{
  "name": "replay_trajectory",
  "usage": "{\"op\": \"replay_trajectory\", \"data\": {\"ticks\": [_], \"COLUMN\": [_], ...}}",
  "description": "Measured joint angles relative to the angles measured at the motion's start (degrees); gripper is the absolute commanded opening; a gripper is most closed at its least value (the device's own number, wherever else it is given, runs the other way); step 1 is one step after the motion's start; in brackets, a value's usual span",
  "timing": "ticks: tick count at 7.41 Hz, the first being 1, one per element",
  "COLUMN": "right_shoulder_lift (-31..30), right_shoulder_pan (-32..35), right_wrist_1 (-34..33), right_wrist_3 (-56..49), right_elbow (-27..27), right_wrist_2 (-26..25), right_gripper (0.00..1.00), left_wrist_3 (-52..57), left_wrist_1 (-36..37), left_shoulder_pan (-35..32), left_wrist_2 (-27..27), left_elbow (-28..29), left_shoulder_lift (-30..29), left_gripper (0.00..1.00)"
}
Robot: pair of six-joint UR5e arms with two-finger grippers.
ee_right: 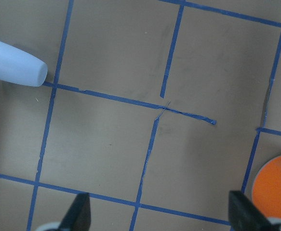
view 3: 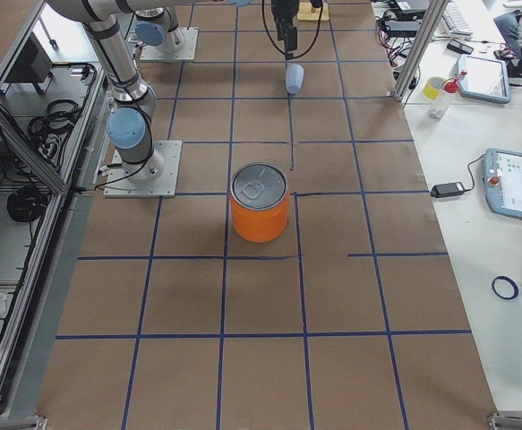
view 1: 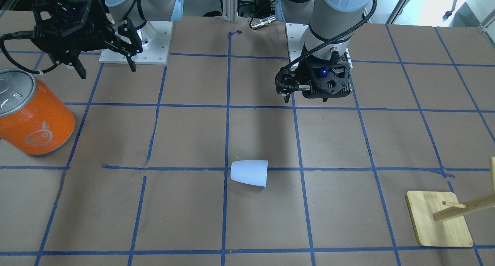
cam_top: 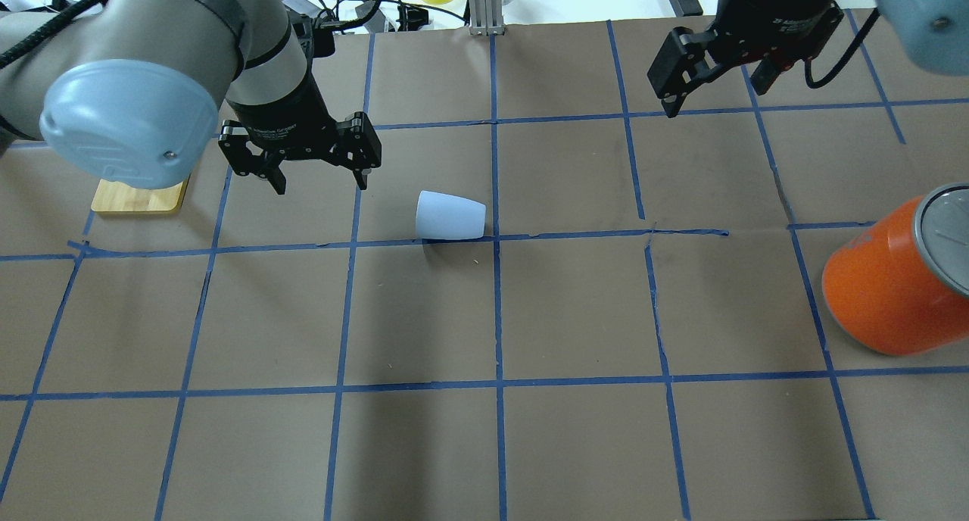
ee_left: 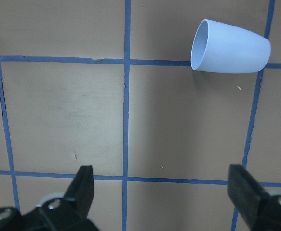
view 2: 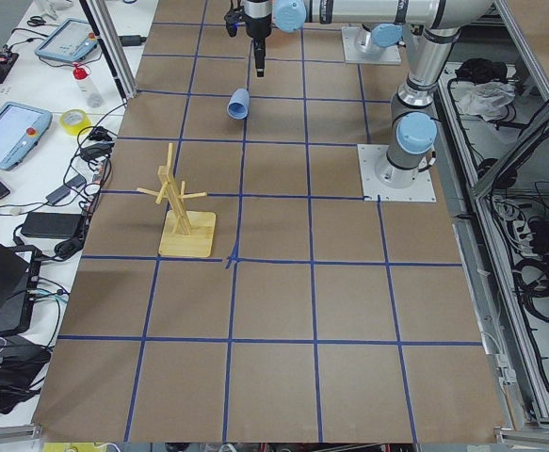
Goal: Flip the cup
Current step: 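Raise the right gripper back to rest while the left arm moves toward the cup, then reach the left gripper to the cup's open rim and grasp it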
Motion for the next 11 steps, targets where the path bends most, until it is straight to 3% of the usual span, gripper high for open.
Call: {"op": "replay_trajectory", "data": {"ticks": [7, 11], "right_shoulder_lift": [0.1, 0.7], "right_shoulder_pan": [0.2, 0.2], "right_wrist_1": [0.1, -4.9], "right_wrist_3": [8.9, 14.8], "right_elbow": [-0.7, 0.0], "right_wrist_2": [0.8, 0.6], "right_gripper": [1.0, 1.0], "left_wrist_3": [12.0, 18.2], "left_wrist_1": [5.1, 15.3], "left_shoulder_pan": [3.4, 4.3], "left_wrist_2": [-3.8, -15.6], "left_elbow": [-0.4, -2.1], "left_shoulder_lift": [-3.4, -9.5], "left_gripper": [1.0, 1.0]}}
